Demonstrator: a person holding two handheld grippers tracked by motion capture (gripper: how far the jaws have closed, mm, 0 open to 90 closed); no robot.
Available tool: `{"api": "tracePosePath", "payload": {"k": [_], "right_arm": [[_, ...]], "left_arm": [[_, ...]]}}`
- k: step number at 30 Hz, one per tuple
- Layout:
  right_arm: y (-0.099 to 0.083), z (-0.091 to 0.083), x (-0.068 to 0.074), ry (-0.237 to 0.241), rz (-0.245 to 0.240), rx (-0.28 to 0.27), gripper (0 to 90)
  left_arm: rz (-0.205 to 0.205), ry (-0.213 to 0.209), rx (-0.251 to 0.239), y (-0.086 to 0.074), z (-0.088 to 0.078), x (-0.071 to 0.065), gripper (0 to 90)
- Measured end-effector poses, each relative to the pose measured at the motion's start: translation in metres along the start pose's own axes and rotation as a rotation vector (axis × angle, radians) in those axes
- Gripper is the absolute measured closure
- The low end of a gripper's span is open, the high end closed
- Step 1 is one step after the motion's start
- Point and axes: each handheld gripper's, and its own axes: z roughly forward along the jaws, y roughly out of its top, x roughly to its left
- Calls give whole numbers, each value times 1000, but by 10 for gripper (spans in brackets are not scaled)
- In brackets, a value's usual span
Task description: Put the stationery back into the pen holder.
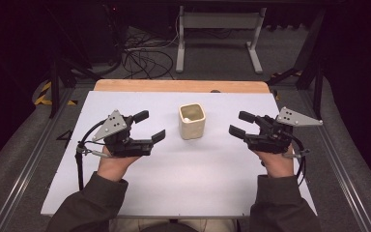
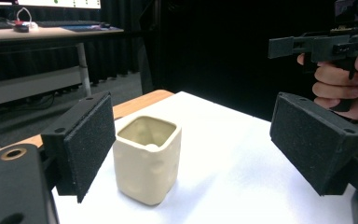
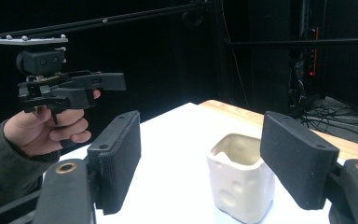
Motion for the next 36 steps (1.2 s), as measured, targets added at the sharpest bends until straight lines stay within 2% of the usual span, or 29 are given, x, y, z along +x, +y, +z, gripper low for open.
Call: {"api": "tracePosePath", "payload": {"k": [10, 20, 36], "right_arm": [[-1, -2, -1, -10, 1, 5, 297], [-3, -6, -1, -25, 2, -1, 294], [-5, -10, -1, -44, 4, -1, 290]], "left_arm": [[13, -4, 13, 0, -15, -2, 145], [35, 26, 11, 2, -34, 0, 144], [24, 45, 14, -2, -56, 7, 142]]}}
